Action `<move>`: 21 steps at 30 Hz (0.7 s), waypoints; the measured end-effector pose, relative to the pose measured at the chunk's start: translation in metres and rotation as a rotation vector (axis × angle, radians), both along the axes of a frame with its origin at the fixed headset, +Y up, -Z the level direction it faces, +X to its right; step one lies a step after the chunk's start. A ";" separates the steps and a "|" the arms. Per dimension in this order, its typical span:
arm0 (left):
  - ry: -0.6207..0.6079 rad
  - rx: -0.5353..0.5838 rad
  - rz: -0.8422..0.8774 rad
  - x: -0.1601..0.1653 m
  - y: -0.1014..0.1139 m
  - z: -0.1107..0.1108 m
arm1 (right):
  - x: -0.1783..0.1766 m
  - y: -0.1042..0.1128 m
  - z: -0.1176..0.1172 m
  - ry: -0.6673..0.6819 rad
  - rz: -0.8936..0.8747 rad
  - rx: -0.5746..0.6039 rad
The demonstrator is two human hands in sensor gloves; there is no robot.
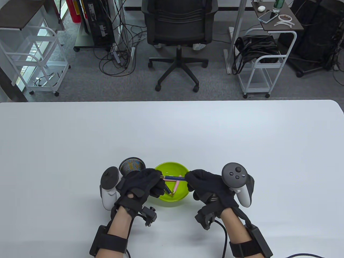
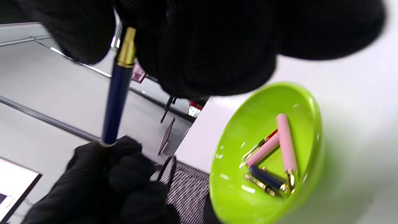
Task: Assemble fountain pens from components
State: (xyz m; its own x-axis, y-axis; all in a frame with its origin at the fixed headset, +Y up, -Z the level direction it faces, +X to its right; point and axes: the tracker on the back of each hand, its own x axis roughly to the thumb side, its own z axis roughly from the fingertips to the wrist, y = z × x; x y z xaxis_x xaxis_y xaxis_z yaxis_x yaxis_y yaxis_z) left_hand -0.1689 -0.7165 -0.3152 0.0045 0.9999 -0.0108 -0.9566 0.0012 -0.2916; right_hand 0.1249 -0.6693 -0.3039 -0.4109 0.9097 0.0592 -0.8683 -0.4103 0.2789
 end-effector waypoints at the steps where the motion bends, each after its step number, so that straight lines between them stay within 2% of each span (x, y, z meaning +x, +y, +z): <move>1: 0.000 -0.001 0.001 0.000 0.000 0.000 | -0.001 0.001 0.000 0.028 -0.005 -0.013; 4: -0.010 -0.006 0.015 0.001 -0.001 0.000 | -0.003 0.003 0.002 -0.003 0.025 0.024; 6: -0.012 -0.005 0.008 0.002 -0.001 0.000 | -0.001 0.003 0.002 -0.039 0.077 0.021; 8: -0.020 -0.005 0.006 0.003 -0.001 0.000 | 0.001 0.000 0.002 -0.065 0.053 0.008; 11: -0.010 -0.006 -0.002 0.002 -0.001 0.000 | 0.000 0.001 0.001 -0.011 0.024 -0.003; 14: -0.011 -0.010 -0.001 0.003 -0.001 0.000 | 0.000 0.005 0.003 -0.083 0.050 0.054; 17: -0.025 -0.012 -0.005 0.005 -0.001 0.000 | 0.002 0.004 0.004 -0.128 0.086 0.049; 21: -0.011 -0.010 -0.008 0.003 -0.001 0.000 | 0.001 0.004 0.002 -0.050 0.015 0.047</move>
